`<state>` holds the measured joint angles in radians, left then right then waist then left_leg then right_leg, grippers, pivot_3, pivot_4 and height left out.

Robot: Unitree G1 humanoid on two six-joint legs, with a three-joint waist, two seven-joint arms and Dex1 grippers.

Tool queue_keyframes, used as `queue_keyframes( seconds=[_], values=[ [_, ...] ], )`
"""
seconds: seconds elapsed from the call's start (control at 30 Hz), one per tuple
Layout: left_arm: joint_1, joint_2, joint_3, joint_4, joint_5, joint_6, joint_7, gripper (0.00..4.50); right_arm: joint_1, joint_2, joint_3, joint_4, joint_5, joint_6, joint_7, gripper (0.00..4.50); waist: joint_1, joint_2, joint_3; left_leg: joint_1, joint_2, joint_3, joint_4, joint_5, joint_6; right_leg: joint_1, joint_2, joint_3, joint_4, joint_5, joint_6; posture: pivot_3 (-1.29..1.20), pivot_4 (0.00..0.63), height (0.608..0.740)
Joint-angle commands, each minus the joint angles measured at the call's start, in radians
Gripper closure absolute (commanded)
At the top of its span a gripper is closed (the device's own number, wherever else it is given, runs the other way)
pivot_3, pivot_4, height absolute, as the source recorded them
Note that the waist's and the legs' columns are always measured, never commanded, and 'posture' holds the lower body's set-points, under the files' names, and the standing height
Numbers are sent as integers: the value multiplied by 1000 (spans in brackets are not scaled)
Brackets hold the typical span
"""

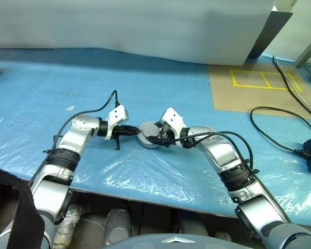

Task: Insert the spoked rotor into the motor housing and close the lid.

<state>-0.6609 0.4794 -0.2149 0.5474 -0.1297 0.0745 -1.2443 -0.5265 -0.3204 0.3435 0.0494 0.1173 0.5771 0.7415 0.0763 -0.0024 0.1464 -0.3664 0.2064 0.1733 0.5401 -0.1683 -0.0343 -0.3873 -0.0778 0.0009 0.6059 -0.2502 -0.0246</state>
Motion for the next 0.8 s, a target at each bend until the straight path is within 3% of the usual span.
queue_keyframes(
  seconds=[0.03,0.07,0.13,0.23,0.5,0.7,0.8],
  values=[
    [31,-9,-44,21,50,21,7,4500,36,-21,8,54,-18,58,-3,1528,0,0,0,0,0,0,0,0,0,0,0,0,0,0,0,0,150,740],
    [31,-13,-45,18,50,22,11,4500,38,-22,6,50,-17,48,0,1528,1,0,0,0,0,0,0,0,0,0,0,0,0,0,0,0,150,740],
    [34,-16,-47,14,52,22,15,4500,45,-19,-5,41,-9,18,3,793,5,0,0,0,0,0,0,0,0,0,0,0,0,0,0,0,150,740],
    [33,-17,-46,17,54,19,17,4500,47,-17,-20,0,9,-4,23,51,11,0,0,0,-1,0,0,0,0,0,-1,0,0,-1,1,0,150,740],
    [28,-15,-42,37,55,8,18,4500,44,-17,-187,-154,221,53,119,51,22,1,1,-6,-1,1,-3,0,0,-5,-1,0,-2,-2,2,0,150,740],
    [24,-14,-44,49,58,-3,19,4500,53,-13,-290,-157,325,187,67,51,22,1,1,-8,-1,1,-3,0,0,-7,-1,0,-1,-2,3,0,150,740],
    [25,-13,-44,51,59,-6,18,4500,64,-18,-362,-80,384,339,22,51,22,1,1,-8,-1,1,-3,0,0,-7,-1,0,-1,-2,3,0,150,740]
  ],
)
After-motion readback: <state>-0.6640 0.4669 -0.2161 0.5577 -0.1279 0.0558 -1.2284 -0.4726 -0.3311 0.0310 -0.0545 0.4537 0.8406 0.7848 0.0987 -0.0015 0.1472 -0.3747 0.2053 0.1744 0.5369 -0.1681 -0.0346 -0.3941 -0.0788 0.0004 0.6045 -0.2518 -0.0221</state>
